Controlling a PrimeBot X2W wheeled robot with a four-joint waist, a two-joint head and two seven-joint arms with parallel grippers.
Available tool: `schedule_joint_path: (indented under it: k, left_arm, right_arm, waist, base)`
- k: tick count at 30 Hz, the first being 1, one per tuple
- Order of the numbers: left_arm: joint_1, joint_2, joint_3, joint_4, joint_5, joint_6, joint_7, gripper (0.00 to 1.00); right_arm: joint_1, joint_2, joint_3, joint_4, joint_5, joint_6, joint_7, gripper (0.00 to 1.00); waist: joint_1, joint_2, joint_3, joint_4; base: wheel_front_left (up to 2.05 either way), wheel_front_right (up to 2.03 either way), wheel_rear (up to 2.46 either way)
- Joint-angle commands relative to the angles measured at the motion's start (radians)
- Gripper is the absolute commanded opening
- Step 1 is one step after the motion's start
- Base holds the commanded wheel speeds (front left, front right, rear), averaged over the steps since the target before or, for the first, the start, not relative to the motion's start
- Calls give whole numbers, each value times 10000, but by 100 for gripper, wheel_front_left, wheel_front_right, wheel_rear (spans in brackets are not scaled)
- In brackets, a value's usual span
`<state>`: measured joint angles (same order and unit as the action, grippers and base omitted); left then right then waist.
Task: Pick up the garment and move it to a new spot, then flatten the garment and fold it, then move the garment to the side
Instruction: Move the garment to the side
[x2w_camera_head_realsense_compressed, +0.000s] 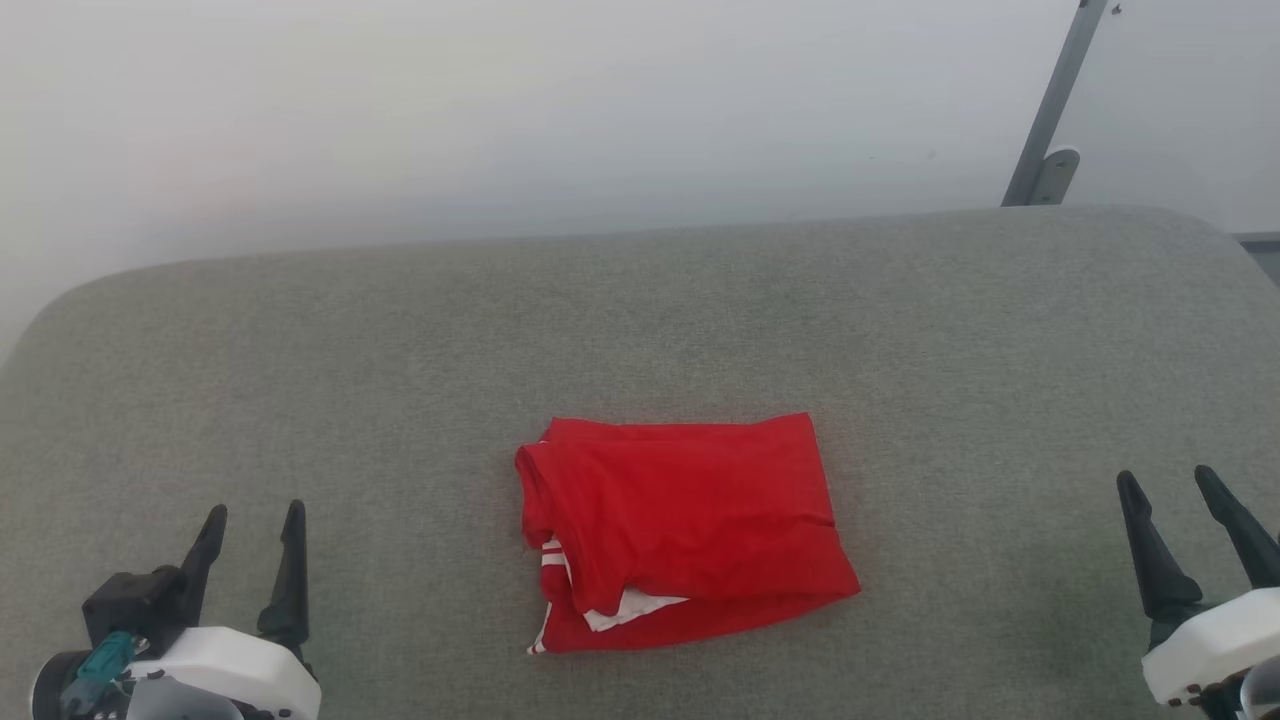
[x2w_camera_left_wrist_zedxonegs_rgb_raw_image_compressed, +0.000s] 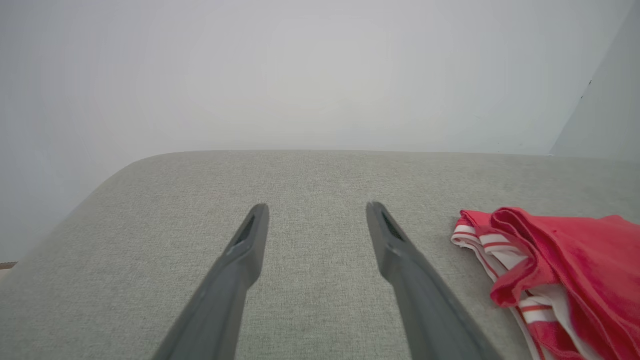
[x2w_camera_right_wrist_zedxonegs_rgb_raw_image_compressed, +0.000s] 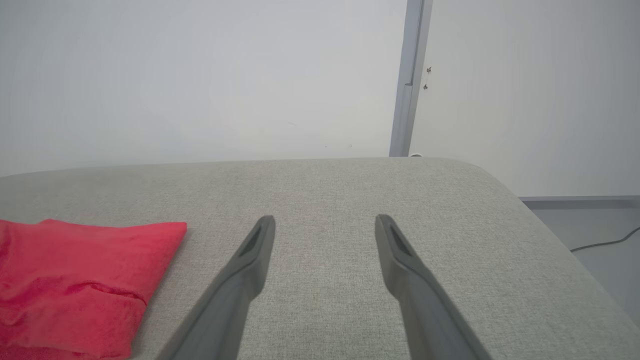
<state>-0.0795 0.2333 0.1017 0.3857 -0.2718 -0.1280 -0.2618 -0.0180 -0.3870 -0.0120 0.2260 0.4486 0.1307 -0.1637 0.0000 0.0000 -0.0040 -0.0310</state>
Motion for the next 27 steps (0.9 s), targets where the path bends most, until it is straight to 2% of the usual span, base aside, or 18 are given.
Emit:
schedule_joint_path:
  k: [1,14,27]
  left_arm:
    - [132,-50,31,-54,145,-26,-40,100]
    - [36,-158,-29,-216,246,-22,-40,100]
    - [-316,-545,-512,-259,430,-6,-40,100]
  right_arm:
    - [107,21,-52,-70,-16,-1,22,100]
    - [4,-38,200,-312,117,-1,379,100]
    - [-1304,-592,2414,-98,1202,-1,2632,100]
  waist:
    - [0,0,5,25]
    - [0,0,112,461]
    - [0,0,708,1648]
  base:
    - [0,0,0]
    - [0,0,0]
    - [0,0,0]
